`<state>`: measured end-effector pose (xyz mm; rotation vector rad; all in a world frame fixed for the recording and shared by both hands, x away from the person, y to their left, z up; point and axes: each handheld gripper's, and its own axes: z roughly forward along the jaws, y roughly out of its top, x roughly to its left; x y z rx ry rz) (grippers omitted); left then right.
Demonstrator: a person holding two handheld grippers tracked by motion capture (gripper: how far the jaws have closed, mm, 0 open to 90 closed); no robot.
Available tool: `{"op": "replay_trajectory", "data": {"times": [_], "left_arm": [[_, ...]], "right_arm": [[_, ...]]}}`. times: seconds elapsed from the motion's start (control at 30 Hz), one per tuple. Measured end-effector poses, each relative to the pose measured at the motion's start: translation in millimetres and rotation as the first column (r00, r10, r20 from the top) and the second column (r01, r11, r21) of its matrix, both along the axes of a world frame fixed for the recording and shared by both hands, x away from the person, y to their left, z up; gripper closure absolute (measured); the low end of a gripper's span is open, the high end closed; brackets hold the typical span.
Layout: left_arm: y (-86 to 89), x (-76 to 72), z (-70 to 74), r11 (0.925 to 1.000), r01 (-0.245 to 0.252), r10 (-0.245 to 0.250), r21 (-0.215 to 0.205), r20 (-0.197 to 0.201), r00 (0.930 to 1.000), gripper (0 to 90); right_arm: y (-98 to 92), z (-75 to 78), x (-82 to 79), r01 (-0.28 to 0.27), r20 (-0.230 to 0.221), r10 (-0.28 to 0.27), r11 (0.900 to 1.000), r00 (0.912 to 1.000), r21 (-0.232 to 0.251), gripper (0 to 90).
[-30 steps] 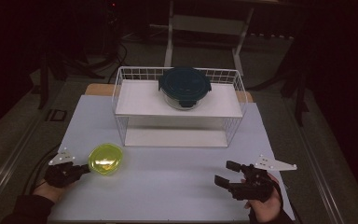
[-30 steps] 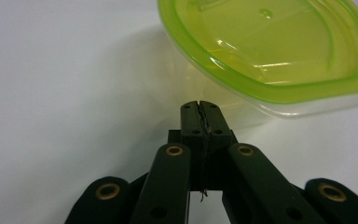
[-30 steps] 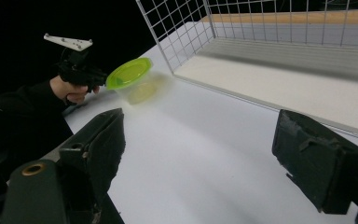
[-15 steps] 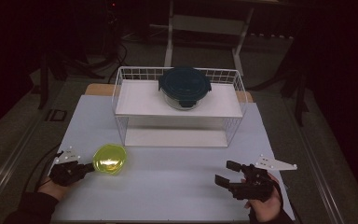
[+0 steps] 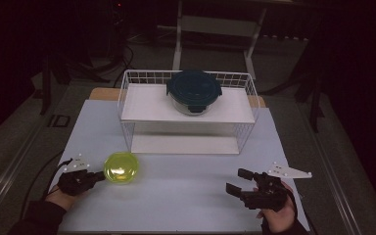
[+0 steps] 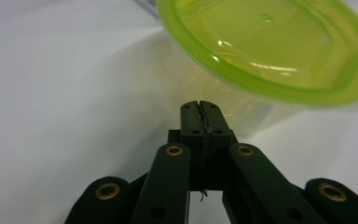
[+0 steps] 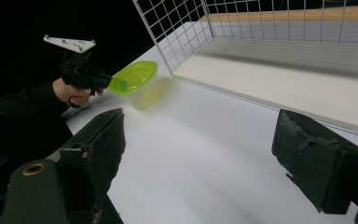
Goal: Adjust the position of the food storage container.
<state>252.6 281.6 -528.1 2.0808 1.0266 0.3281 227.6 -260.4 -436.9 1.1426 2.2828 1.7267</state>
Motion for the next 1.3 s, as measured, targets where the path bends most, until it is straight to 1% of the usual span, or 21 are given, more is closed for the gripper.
{"op": "replay_trajectory", "data": {"times": [0.03,0.1,0.13,0.23,0.27,0.43,0.5,0.57,0.6,0.73,0.77,0.93,1.03,1.1,1.17,1.2,1.3], "left_arm": [[-2.6,-0.7,0.0,0.9999,0.012,-0.012,-0.003,-0.003,0.9999,88.8],[-7.9,-2.0,-0.7,0.9995,0.03,-0.03,0.01,-0.005,0.9995,88.8],[-9.4,-1.9,-1.3,0.9992,0.041,-0.041,0.004,-0.016,0.9991,88.8],[-13.5,-2.1,-2.7,0.9982,0.06,-0.06,0.008,-0.023,0.9979,88.8],[-14.5,-1.8,-3.1,0.9979,0.061,-0.061,0.02,-0.02,0.998,88.8],[-10.9,5.8,-5.5,0.9987,0.022,-0.021,0.046,-0.028,0.9994,88.9],[-8.2,10.1,-5.5,0.9991,0.002,-0.001,0.042,-0.026,0.9997,88.8],[-5.6,15.1,-5.2,0.9996,-0.016,0.016,0.024,-0.02,0.9997,88.8],[-5.2,17.3,-5.2,0.9995,-0.022,0.023,0.024,-0.012,0.9997,88.8],[-6.6,25.7,-6.5,0.9996,-0.023,0.024,0.013,-0.008,0.9997,88.9],[-8.1,27.2,-7.0,0.9995,-0.026,0.027,0.019,-0.007,0.9996,88.9],[-15.6,30.2,-8.0,0.9998,0.0,0.0,0.019,-0.017,0.9999,88.8],[-18.3,27.2,-7.5,0.9998,0.014,-0.013,0.017,-0.021,0.9997,88.9],[-21.3,24.0,-7.0,0.9994,0.025,-0.025,0.023,-0.02,0.9995,88.9],[-24.6,20.9,-6.0,0.9991,0.04,-0.04,0.017,-0.023,0.9989,88.8],[-26.7,19.4,-5.6,0.9986,0.05,-0.049,0.019,-0.02,0.9986,88.8],[-34.0,15.2,-4.1,0.9971,0.077,-0.076,0.005,-0.015,0.997,88.8]], "right_arm": [[0.4,0.0,-0.1,-0.001,0.0,0.001,1.0,1.0,-0.001,16.8],[0.8,0.2,-0.3,-0.003,0.0,0.003,1.0,1.0,0.001,16.8],[0.8,0.3,-0.3,-0.003,0.001,0.003,1.0,1.0,0.0,16.8],[0.4,0.3,-0.3,-0.002,-0.002,0.002,1.0,1.0,0.003,16.8],[0.3,0.3,-0.3,-0.002,-0.001,0.002,1.0,1.0,0.004,16.8],[0.6,0.4,-0.1,-0.003,-0.003,0.003,1.0,1.0,0.007,16.8],[0.9,0.1,-0.1,-0.003,-0.003,0.003,1.0,1.0,0.008,16.8],[0.9,-0.3,0.5,-0.005,-0.005,0.005,1.0,1.0,0.009,16.8],[0.7,-0.5,0.7,-0.005,-0.007,0.005,1.0,1.0,0.009,16.8],[0.9,-1.1,0.8,-0.003,-0.006,0.003,1.0,1.0,0.006,16.9],[0.9,-1.1,0.7,-0.003,-0.004,0.003,1.0,1.0,0.005,16.9],[-0.2,-1.3,0.5,0.0,-0.006,0.0,1.0,1.0,0.005,16.8],[-1.2,-1.1,0.0,-0.001,-0.002,0.001,1.0,1.0,0.004,16.9],[-1.8,-1.2,0.3,0.002,-0.002,-0.002,1.0,1.0,0.005,16.8],[-1.8,-1.2,0.5,0.002,-0.003,-0.002,1.0,1.0,0.007,16.8],[-1.6,-1.1,0.5,0.002,-0.002,-0.002,1.0,1.0,0.006,16.9],[-0.7,-0.7,0.1,-0.002,-0.001,0.002,1.0,1.0,0.007,16.9]]}}
